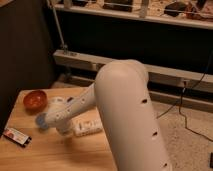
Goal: Stand the bottle upright
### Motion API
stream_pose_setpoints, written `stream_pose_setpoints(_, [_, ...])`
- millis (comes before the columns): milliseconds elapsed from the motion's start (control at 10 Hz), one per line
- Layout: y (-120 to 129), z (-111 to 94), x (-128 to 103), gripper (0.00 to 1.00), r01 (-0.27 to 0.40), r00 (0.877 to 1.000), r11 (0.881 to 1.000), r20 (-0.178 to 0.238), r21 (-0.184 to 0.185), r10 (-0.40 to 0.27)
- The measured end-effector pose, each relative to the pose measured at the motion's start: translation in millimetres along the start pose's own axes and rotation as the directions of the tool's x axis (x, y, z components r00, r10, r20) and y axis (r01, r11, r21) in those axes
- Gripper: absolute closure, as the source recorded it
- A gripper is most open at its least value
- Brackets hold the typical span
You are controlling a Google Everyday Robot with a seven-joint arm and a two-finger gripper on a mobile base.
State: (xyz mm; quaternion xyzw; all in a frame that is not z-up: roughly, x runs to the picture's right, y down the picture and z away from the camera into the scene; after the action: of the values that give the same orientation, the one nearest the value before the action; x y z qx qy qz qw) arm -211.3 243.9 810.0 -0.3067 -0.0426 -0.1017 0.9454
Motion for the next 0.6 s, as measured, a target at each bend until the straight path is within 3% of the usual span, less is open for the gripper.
stream_pose_setpoints(600, [-6, -20, -8, 0.82, 0.003, 0.999, 1.000, 0.033, 0.031, -0.004])
